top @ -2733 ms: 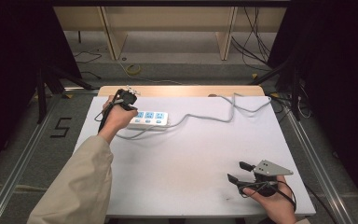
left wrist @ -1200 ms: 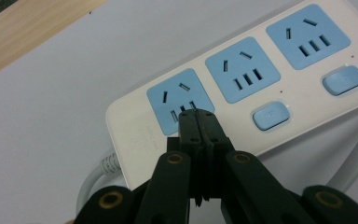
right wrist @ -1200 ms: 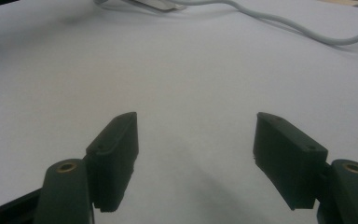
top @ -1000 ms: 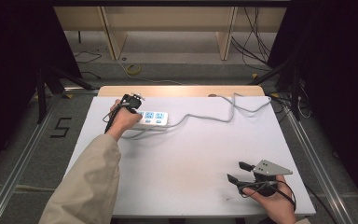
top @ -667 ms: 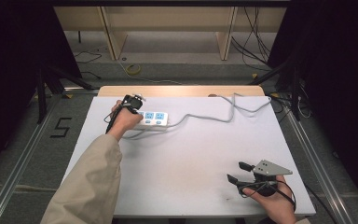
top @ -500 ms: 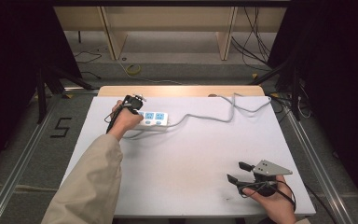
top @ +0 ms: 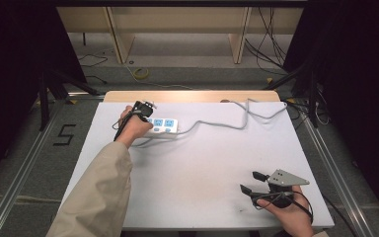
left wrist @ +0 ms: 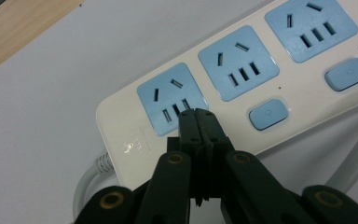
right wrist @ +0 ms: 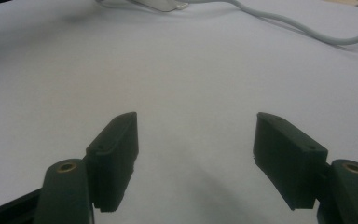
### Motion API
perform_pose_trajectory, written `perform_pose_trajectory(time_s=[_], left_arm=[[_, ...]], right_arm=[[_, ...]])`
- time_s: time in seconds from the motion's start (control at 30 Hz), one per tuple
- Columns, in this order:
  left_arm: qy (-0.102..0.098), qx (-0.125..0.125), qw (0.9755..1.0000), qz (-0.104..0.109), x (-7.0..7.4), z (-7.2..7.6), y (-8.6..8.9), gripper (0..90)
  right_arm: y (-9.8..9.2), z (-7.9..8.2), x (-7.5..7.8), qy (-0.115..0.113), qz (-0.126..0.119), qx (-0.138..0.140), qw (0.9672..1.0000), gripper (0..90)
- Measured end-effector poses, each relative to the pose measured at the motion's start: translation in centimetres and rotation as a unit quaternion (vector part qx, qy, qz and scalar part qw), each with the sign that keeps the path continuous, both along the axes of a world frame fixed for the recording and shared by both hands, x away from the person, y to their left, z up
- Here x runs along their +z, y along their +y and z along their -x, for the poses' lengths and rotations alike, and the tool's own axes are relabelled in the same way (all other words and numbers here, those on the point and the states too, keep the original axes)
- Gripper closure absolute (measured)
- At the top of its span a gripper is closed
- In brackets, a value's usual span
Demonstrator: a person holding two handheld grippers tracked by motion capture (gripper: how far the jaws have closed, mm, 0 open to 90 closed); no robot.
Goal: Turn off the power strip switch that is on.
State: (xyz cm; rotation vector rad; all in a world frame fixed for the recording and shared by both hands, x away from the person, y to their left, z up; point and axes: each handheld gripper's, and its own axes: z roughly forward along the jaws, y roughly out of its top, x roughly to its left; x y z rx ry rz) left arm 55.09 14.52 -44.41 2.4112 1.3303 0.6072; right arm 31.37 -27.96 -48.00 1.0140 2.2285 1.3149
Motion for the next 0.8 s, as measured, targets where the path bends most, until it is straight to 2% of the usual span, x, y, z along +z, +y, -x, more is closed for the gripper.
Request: perform_pose_trajectory(time_s=[0.4,0.6,0.7,0.8], left_arm=[[0.003,-0.002,1.0,0.001,0.01,0.0,0.05,89.9],[0.006,0.013,0.9999,0.008,-0.06,-0.06,0.04,89.9],[0.005,0.01,0.9999,0.0,-0.06,-0.08,-0.12,90.0],[0.007,0.013,0.9999,0.005,-0.05,-0.08,-0.03,90.0]], right_arm=[[0.03,0.01,-0.01,0.002,-0.001,-0.001,1.0,32.0],[0.09,-0.01,-0.03,0.002,-0.001,0.0,1.0,31.9],[0.08,0.04,-0.01,0.002,-0.001,0.001,1.0,32.0],[0.07,0.01,-0.03,0.001,-0.001,0.001,1.0,32.0]])
